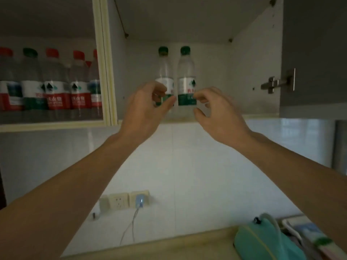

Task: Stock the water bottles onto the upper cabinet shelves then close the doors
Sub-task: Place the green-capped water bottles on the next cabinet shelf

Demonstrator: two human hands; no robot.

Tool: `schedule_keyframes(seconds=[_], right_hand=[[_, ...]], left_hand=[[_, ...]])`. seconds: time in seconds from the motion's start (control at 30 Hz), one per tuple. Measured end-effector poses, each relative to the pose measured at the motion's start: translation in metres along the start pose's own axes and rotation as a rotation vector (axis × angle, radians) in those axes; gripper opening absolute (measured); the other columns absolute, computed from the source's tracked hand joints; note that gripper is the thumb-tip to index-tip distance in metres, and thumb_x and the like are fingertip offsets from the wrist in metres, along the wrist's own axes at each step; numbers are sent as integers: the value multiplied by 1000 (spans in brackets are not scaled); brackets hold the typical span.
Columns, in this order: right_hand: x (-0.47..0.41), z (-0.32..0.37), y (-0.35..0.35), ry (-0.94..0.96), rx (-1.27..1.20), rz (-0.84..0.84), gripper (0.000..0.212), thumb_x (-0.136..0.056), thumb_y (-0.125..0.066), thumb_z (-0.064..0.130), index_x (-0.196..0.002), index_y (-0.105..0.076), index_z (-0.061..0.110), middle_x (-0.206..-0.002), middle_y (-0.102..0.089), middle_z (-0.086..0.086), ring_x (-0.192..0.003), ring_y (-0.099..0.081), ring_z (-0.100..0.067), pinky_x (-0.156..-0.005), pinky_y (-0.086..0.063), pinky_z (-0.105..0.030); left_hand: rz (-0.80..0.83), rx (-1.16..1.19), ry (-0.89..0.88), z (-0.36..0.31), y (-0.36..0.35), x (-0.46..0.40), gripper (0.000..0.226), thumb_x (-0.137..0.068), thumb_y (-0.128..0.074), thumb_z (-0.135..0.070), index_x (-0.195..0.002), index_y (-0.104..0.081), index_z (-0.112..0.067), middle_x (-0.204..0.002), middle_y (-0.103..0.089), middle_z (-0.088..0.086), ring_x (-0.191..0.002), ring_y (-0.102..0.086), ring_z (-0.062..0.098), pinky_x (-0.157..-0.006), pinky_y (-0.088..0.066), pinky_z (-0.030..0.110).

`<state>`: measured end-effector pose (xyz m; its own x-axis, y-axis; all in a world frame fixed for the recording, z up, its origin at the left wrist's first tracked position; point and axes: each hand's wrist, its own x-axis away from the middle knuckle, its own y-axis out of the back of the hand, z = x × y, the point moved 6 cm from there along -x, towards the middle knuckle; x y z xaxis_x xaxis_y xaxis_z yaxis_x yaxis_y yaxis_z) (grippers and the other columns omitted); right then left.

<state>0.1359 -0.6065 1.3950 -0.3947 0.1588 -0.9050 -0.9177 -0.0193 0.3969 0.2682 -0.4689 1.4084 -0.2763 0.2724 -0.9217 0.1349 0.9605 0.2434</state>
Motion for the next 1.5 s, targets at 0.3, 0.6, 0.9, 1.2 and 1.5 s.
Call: schedule_keyframes(seconds=[0.3,0.6,0.9,1.2,1.5], right_hand=[[195,-19,-45,-390,-183,281,21,-92,-69,27,-112,-69,21,-107,-68,10,-94,-64,-1,-76,-51,-10],[380,-81,-118,-803,-96,918,41,-89,-72,32,-123,-65,11,-119,-68,-6,-101,-66,-19,-84,-56,-33],[524,-112,-163,-1035,-50,1146,55,-92,-69,38,-137,-53,11,-135,-58,-8,-119,-57,-23,-93,-44,-29],[585,-130,-204,-1192,-139,1168,40,-93,-65,31,-127,-57,11,-103,-64,-2,-88,-63,-15,-75,-51,-26],[600,-147,-217,-1293,-207,1116,30,-89,-73,31,-109,-62,11,-89,-67,-2,-77,-66,-16,-62,-54,-25]], left_hand=[[278,215,341,43,-23,187,12,-94,-67,-30,-100,-69,-19,-89,-71,-2,-79,-68,13,-65,-59,29],[772,109,789,99,-119,394,18,-94,-68,-29,-93,-69,-11,-83,-73,5,-65,-71,14,-61,-62,34],[1242,-145,995,132,-184,534,42,-89,-72,-35,-122,-60,-11,-120,-62,6,-97,-57,18,-75,-44,26],[1323,-236,1079,150,-217,574,22,-96,-64,-25,-100,-67,-3,-95,-67,11,-85,-65,23,-66,-51,33],[1137,-157,1181,155,-227,568,29,-92,-69,-15,-120,-69,-7,-122,-68,11,-110,-63,23,-86,-49,29]])
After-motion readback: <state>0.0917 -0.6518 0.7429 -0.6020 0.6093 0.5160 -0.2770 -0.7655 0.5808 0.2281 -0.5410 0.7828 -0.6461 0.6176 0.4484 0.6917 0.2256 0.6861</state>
